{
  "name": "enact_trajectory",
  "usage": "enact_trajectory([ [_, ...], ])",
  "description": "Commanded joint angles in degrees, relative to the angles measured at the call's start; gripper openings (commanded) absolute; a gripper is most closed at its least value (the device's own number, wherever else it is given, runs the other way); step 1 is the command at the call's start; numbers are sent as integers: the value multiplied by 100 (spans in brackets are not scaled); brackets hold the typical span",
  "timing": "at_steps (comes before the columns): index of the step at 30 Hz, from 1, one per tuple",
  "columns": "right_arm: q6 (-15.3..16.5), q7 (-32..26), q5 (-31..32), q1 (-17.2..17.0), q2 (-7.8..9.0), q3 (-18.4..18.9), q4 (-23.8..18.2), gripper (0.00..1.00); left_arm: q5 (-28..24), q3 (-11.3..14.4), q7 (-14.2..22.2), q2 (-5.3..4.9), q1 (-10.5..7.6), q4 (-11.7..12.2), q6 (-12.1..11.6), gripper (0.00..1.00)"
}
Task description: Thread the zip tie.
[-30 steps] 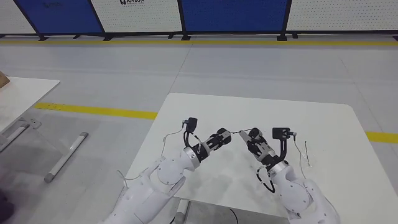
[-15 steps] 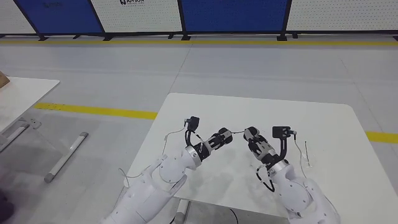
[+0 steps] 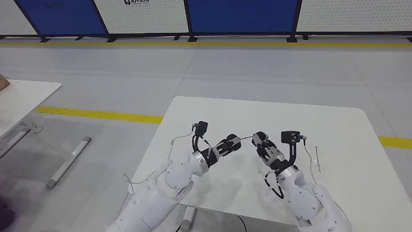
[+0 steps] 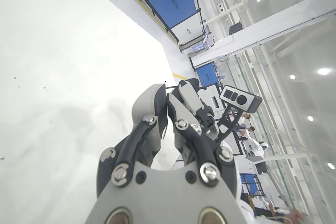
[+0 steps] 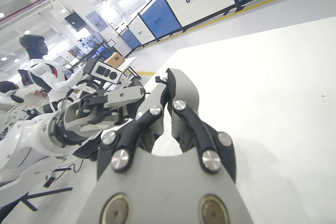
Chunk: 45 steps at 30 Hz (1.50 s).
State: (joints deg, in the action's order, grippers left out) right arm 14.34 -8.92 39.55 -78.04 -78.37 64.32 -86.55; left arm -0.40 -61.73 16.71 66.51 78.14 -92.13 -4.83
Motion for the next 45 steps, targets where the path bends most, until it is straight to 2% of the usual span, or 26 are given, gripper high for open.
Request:
enact_trajectory([
  [1,-12,10,17,-6,1,-11,-12,0,-8,2,7,1,3,-2,-3,38],
  [2,-18,13,22,-7,1,-14,-16,0,-21,0,13,1,5,-4,-6,64],
  [3,-25,17,28,-8,2,-16,-20,0,-54,-11,12,1,10,-12,-16,96],
  [4,-41,30,41,-10,3,-16,-26,0,-83,-34,14,-1,20,-23,-29,100],
  [8,-118,83,83,-26,7,0,-37,0,-109,-128,-11,-16,68,-60,-80,100],
  [10,-143,97,80,-30,9,13,-30,0,-129,-180,-22,-25,98,-80,-108,91],
  [11,-150,99,75,-30,10,17,-27,0,-132,-197,-18,-28,110,-86,-117,78],
  [12,-154,99,71,-28,11,21,-25,0,-134,-210,-15,-31,120,-92,-123,60],
  [14,-160,95,64,-23,12,25,-20,0,-122,-218,-3,-34,133,-91,-118,46],
  [15,-162,99,58,-23,12,24,-20,0,-109,-211,6,-34,134,-90,-112,42],
  [19,-157,127,22,-20,10,17,-23,0,-75,-163,17,-26,114,-80,-87,36],
  [22,-190,166,-56,-34,4,14,-20,0,-109,-137,-3,-16,98,-72,-113,36],
  [27,-469,181,-324,-56,-28,-31,-36,0,-291,-129,-174,9,107,-36,-315,36],
  [33,-673,259,-440,-61,-60,-107,-40,0,-351,-64,-236,36,64,55,-361,32],
  [38,-688,303,-382,-92,-67,-155,-99,0,-346,42,-255,68,-25,168,-329,37],
  [41,-669,341,-358,-113,-66,-156,-126,0,-336,72,-283,81,-62,209,-323,33],
  [45,-638,388,-342,-140,-64,-143,-153,0,-319,80,-323,90,-90,258,-323,18],
])
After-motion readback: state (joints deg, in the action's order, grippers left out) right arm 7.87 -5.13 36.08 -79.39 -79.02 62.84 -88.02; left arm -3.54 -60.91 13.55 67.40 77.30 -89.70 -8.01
